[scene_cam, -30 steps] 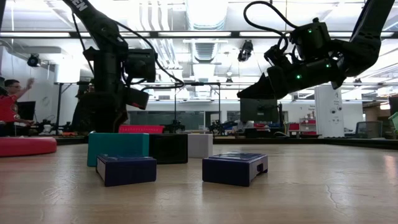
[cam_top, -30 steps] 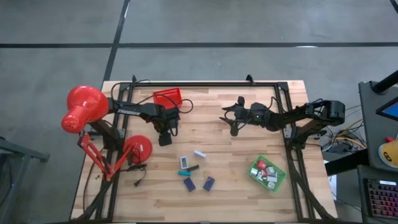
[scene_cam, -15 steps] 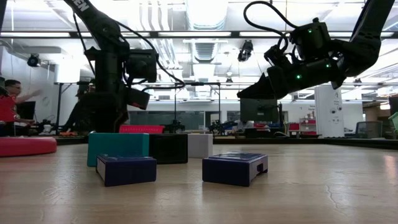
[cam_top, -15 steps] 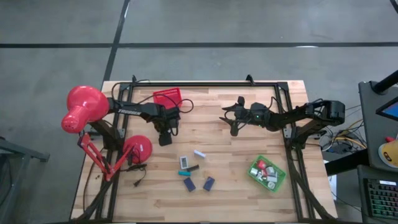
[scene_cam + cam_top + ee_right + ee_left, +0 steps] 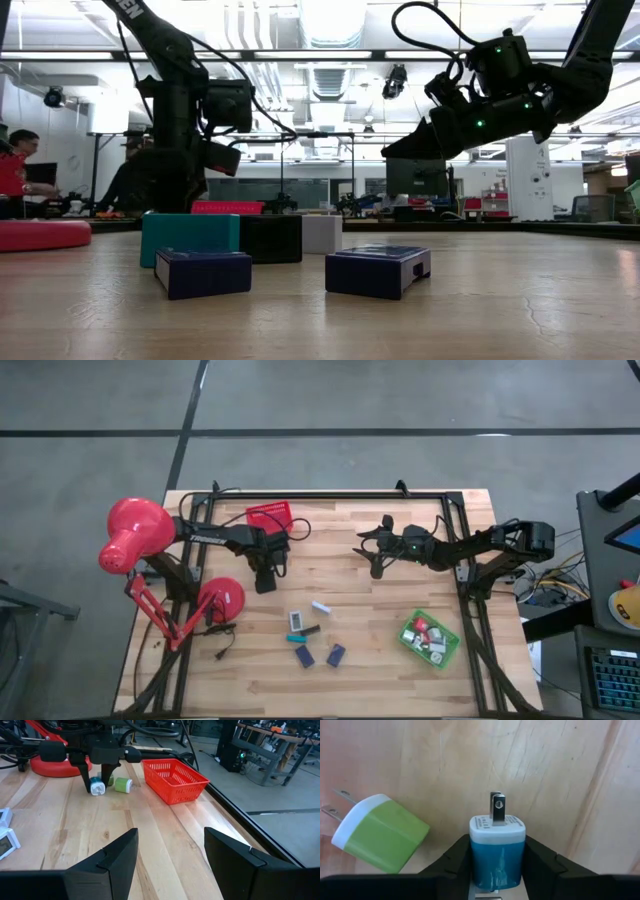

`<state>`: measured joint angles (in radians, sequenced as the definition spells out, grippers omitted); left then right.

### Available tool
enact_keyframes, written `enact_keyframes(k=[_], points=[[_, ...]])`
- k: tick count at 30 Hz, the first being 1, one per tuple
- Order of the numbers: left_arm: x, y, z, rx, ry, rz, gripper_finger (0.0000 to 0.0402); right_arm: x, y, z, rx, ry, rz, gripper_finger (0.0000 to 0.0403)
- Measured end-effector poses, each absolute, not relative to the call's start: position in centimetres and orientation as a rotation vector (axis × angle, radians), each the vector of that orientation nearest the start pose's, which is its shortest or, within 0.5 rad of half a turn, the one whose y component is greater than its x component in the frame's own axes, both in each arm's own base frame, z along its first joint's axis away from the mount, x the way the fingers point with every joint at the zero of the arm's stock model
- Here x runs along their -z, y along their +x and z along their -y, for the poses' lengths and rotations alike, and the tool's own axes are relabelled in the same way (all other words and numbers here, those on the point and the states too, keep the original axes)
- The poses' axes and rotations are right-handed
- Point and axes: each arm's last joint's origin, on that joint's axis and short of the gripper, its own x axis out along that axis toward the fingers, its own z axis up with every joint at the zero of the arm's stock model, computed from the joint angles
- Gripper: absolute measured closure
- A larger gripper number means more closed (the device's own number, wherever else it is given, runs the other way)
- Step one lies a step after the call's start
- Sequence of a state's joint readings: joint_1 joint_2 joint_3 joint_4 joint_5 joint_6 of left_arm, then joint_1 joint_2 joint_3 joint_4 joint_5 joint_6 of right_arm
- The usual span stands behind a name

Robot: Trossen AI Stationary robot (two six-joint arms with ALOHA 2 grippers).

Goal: Pick & Place Office items
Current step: Put the blue charger adapter into the green bin

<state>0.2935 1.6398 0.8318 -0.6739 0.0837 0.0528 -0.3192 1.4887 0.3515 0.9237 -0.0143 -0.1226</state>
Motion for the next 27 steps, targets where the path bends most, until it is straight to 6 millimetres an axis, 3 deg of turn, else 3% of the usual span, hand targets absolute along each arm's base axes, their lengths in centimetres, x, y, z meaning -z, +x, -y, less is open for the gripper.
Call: enact_keyframes(k=[13, 22, 27], points=[[-14.1, 25.8, -7.8, -0.227, -0.14, -1.407, 0.0267, -14.9, 23.8, 7.8, 0.298, 0.002, -0.217, 0.0181], [-16.5, 28.5, -9.1, -0.458, 0.074, -1.222, 0.0263, -15.1, 23.9, 7.9, 0.313, 0.137, -0.19, 0.0181], [-17.7, 30.3, -9.1, -0.434, 0.206, -1.06, 0.0263, -15.6, 24.5, 8.1, 0.326, 0.279, -0.168, 0.0181]])
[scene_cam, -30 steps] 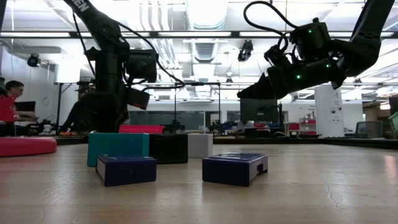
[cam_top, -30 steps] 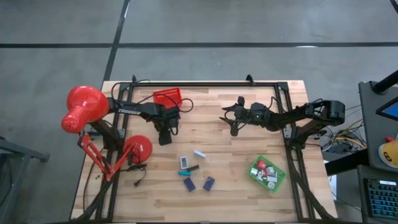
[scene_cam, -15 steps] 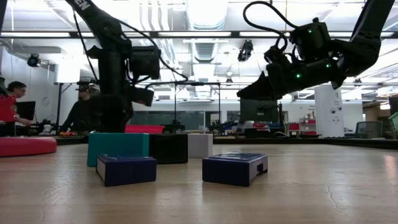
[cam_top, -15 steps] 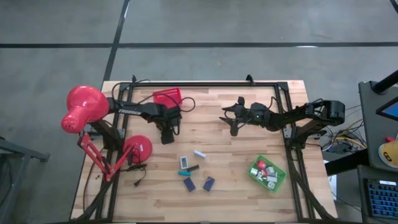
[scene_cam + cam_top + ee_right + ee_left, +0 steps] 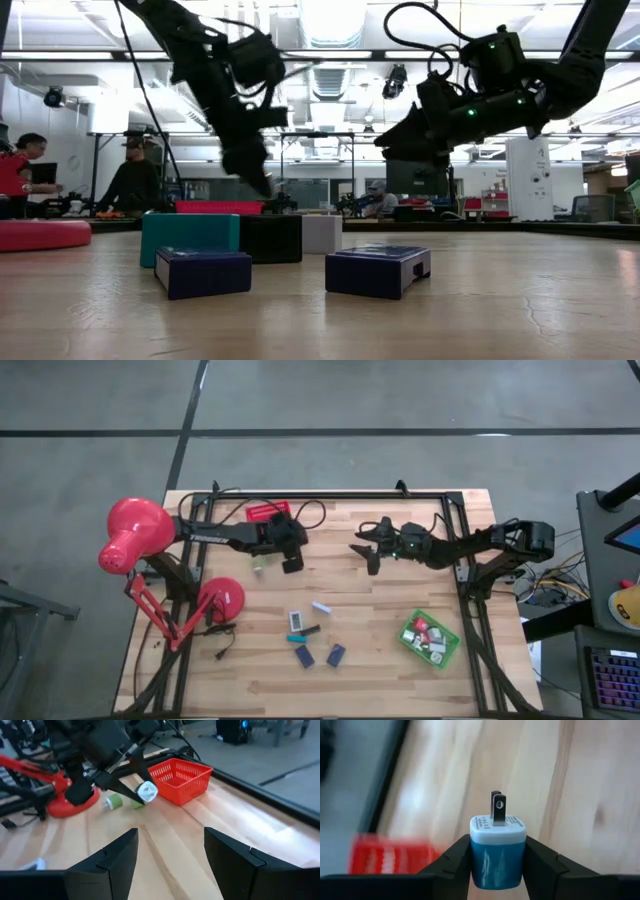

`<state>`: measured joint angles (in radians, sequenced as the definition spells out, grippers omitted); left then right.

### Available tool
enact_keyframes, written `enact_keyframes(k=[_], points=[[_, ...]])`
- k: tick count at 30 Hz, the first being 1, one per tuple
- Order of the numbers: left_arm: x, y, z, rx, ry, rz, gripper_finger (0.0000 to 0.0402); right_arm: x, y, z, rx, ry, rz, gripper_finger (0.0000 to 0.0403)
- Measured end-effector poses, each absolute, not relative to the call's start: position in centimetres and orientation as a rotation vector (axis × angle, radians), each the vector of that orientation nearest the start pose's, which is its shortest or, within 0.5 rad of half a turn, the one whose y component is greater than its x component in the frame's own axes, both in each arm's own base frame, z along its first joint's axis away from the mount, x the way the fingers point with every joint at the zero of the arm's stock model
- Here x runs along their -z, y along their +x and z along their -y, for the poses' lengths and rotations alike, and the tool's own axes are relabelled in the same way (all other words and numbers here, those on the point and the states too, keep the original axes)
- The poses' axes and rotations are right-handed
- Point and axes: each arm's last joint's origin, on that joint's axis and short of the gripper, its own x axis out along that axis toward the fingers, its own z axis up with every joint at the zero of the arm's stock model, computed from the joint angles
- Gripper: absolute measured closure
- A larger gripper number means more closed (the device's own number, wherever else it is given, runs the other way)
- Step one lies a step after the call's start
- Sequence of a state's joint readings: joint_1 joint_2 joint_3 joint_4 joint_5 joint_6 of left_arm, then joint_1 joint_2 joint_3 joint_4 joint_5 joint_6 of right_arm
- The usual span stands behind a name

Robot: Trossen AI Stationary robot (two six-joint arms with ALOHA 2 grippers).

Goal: Pick & Place Office items
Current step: Put the blue charger adapter into the green bin

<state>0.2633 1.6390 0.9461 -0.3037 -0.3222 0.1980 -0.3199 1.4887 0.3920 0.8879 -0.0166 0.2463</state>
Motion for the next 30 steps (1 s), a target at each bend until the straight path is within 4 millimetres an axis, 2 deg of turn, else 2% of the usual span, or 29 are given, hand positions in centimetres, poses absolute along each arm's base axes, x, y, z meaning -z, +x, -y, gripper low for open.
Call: enact_keyframes(k=[4, 8, 12, 25, 30], points=[[-18.8, 31.9, -8.8, -0.42, 0.308, -0.893, 0.0262, -16.0, 25.2, 8.3, 0.353, 0.379, -0.185, 0.0181], [-19.8, 32.9, -8.4, -0.442, 0.397, -0.776, 0.0262, -16.1, 25.6, 8.7, 0.461, 0.446, -0.224, 0.0181], [-20.3, 33.3, -8.1, -0.476, 0.453, -0.724, 0.0262, -16.0, 25.8, 9.0, 0.538, 0.51, -0.263, 0.0181], [-21.3, 34.2, -8.0, -0.459, 0.443, -0.569, 0.0262, -18.1, 27.5, 8.7, 0.486, 0.512, -0.197, 0.0181], [-20.3, 34.9, -8.0, -0.447, 0.473, -0.576, 0.0262, -18.8, 27.9, 8.8, 0.482, 0.506, -0.171, 0.0181]])
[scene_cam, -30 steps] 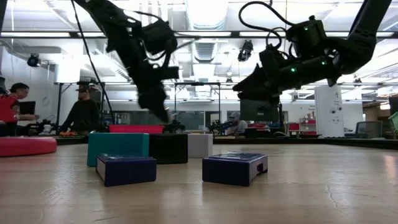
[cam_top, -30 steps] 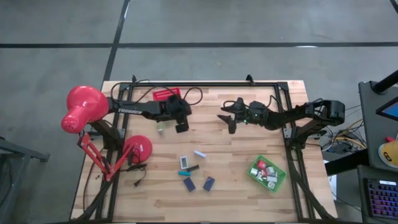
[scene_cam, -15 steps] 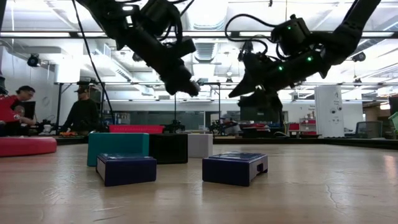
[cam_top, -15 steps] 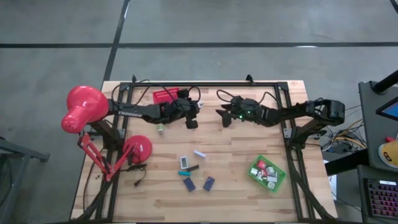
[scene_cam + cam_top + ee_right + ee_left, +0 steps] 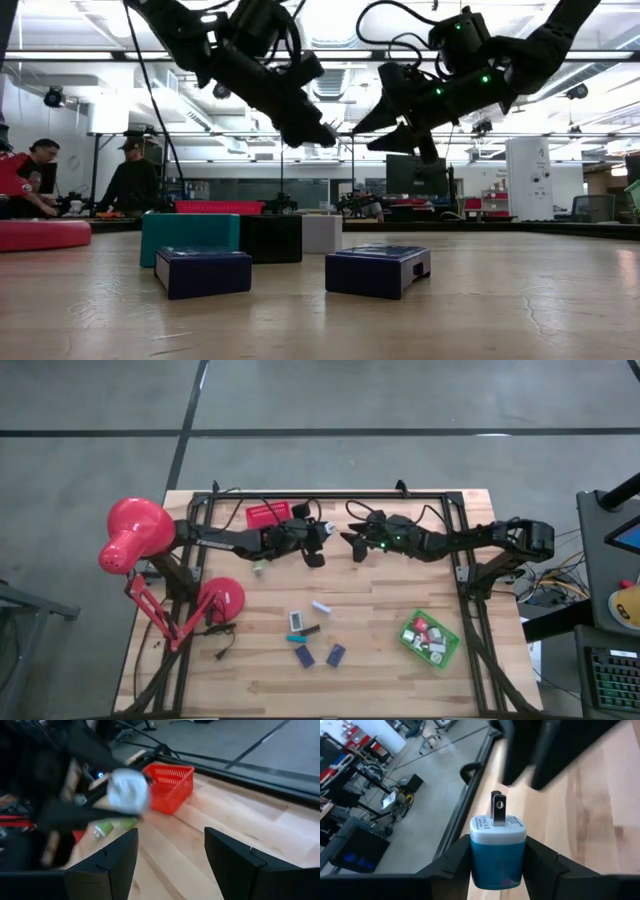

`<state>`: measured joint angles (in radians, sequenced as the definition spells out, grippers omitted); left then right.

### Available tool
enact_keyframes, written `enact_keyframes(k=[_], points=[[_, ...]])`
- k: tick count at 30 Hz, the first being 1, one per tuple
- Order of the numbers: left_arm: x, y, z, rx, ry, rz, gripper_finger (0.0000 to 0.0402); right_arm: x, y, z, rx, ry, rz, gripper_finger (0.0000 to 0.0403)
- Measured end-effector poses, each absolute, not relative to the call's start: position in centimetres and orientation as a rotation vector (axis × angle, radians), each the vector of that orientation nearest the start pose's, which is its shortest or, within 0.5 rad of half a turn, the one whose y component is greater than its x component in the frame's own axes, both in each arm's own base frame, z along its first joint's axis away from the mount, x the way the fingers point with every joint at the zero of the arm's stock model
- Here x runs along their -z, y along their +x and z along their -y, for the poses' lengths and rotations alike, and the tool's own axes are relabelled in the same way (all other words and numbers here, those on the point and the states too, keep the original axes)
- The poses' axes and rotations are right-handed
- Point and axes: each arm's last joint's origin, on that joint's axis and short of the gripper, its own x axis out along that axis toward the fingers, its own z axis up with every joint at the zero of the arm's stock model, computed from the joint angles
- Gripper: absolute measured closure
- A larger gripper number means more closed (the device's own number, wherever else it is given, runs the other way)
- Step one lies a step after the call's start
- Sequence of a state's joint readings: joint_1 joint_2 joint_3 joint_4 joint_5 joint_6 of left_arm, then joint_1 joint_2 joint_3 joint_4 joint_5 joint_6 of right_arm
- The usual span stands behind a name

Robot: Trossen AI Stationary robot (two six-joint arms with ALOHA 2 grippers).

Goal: Pick & Place Office items
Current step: Put the blue charger adapter into the green bin

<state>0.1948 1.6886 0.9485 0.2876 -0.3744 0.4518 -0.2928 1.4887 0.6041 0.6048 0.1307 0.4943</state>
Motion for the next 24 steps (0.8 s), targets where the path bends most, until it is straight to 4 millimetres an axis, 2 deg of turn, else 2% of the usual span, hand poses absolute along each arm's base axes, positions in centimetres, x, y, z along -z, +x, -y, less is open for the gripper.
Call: enact_keyframes(k=[4, 12, 24], points=[[-19.3, 35.8, -7.8, -0.421, 0.508, -0.611, 0.0262, -19.5, 28.3, 8.9, 0.475, 0.481, -0.153, 0.0181], [-20.0, 37.8, -8.0, -0.425, 0.555, -0.587, 0.0262, -19.7, 28.4, 9.0, 0.482, 0.474, -0.154, 0.0181], [-20.8, 38.3, -7.9, -0.41, 0.575, -0.571, 0.0261, -19.8, 28.4, 9.0, 0.5, 0.464, -0.138, 0.0181]])
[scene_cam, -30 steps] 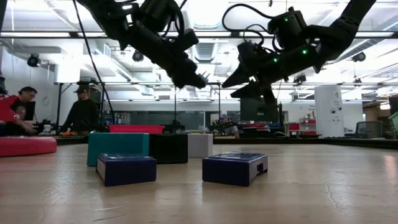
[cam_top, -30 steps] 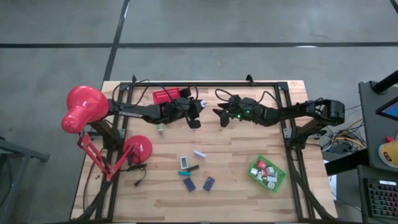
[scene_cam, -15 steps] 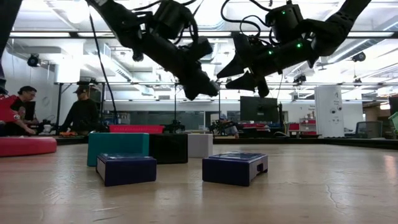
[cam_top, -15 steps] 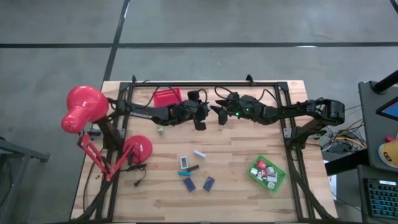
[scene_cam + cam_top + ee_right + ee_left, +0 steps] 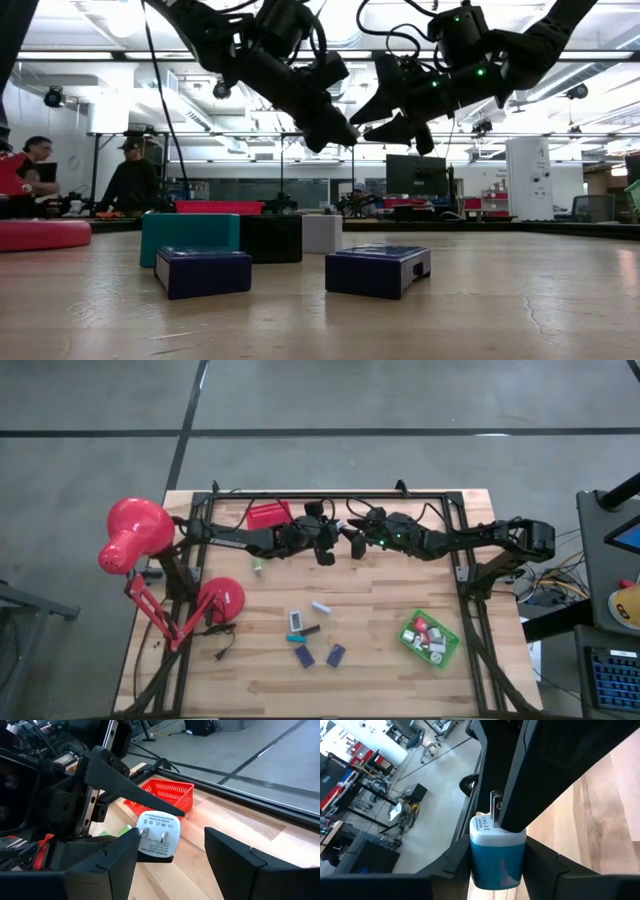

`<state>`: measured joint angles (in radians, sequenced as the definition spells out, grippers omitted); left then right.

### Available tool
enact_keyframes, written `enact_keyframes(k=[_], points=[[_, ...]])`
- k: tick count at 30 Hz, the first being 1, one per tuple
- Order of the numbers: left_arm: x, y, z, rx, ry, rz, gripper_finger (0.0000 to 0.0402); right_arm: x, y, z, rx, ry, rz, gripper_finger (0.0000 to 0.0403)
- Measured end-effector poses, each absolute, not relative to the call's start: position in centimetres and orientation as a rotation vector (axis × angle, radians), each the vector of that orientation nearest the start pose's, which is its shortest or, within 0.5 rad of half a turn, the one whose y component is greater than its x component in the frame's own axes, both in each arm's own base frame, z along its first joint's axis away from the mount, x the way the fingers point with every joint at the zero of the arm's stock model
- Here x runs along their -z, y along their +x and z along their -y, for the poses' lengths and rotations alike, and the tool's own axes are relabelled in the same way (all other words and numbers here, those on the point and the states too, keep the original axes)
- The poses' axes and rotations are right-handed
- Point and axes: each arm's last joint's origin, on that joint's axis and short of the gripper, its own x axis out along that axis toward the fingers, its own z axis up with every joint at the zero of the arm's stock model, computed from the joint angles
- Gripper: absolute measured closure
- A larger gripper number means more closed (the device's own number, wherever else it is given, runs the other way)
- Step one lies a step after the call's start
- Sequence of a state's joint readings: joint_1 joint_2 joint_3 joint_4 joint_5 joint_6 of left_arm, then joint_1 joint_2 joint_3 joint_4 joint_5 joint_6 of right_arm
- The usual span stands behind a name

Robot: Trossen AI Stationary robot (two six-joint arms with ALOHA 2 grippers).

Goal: Pick & Place Office items
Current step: Put the blue charger adapter into the green bin

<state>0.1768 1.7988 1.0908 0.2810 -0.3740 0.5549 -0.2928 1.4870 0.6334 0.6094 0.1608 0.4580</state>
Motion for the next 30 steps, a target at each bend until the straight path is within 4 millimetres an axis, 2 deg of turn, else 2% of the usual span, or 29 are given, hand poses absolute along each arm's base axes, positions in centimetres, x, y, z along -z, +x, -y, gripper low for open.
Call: enact_keyframes(k=[15, 23, 30], points=[[-20.8, 38.4, -7.8, -0.396, 0.588, -0.57, 0.0261, -20.0, 28.5, 8.9, 0.468, 0.444, -0.14, 0.0181], [-21.3, 38.6, -7.5, -0.376, 0.584, -0.529, 0.0261, -20.7, 29.7, 8.3, 0.44, 0.441, -0.15, 0.0181], [-21.0, 38.5, -7.5, -0.383, 0.589, -0.546, 0.0261, -20.0, 30.7, 8.6, 0.446, 0.437, -0.172, 0.0181]])
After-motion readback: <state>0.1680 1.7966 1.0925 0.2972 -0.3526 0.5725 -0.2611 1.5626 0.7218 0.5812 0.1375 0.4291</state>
